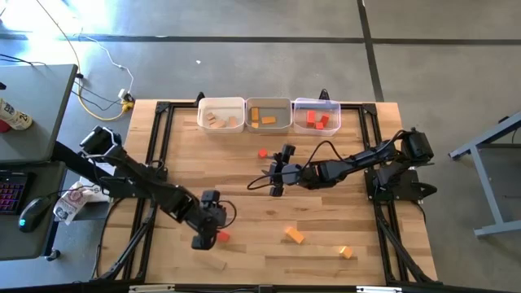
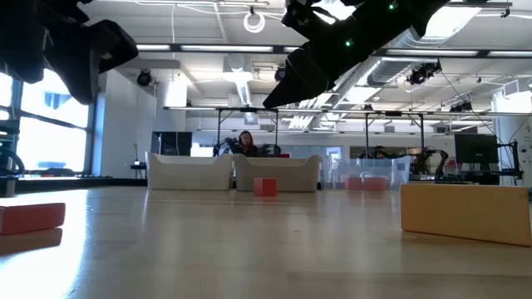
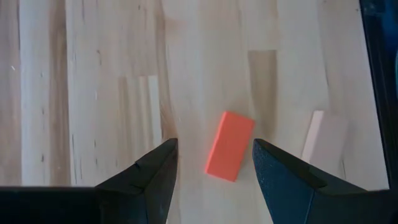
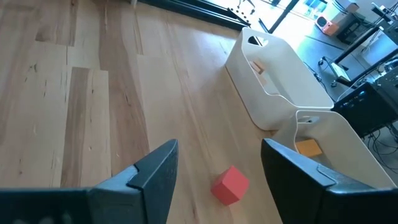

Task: Sort & place blocks by color
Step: Put the orange block into the transparent bin

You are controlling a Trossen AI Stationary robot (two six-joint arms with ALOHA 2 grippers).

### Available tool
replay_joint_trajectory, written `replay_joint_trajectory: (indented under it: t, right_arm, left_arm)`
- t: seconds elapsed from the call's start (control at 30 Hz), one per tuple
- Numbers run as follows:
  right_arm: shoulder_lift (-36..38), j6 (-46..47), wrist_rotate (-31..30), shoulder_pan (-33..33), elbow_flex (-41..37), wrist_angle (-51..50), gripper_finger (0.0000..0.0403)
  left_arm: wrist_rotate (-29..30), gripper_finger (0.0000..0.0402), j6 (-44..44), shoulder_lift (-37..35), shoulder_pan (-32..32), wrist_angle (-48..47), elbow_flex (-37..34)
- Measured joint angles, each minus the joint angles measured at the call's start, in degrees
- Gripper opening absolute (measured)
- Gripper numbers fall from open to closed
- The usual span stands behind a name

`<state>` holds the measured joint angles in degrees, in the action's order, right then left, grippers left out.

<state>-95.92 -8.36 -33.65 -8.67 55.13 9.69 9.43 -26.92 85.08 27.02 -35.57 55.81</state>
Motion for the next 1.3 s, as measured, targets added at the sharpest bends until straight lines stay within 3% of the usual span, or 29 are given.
replay_joint_trajectory:
  t: [0.33,0.93,1.3]
  right_arm:
    - [0.00,-0.04,0.00,-0.02,0.00,0.00,0.0217]
    - [0.00,-0.61,0.01,-0.01,0.00,-0.44,0.0217]
    - [0.00,-0.61,0.02,0.00,0.00,-0.48,0.0217]
  left_arm:
    - [-0.39,0.0195,-0.56,5.19,2.74,2.65,-0.07]
    - [-4.55,0.0195,-1.45,13.53,2.67,2.83,-0.09]
    - [-4.01,0.0195,0.17,16.66,2.59,3.09,0.02]
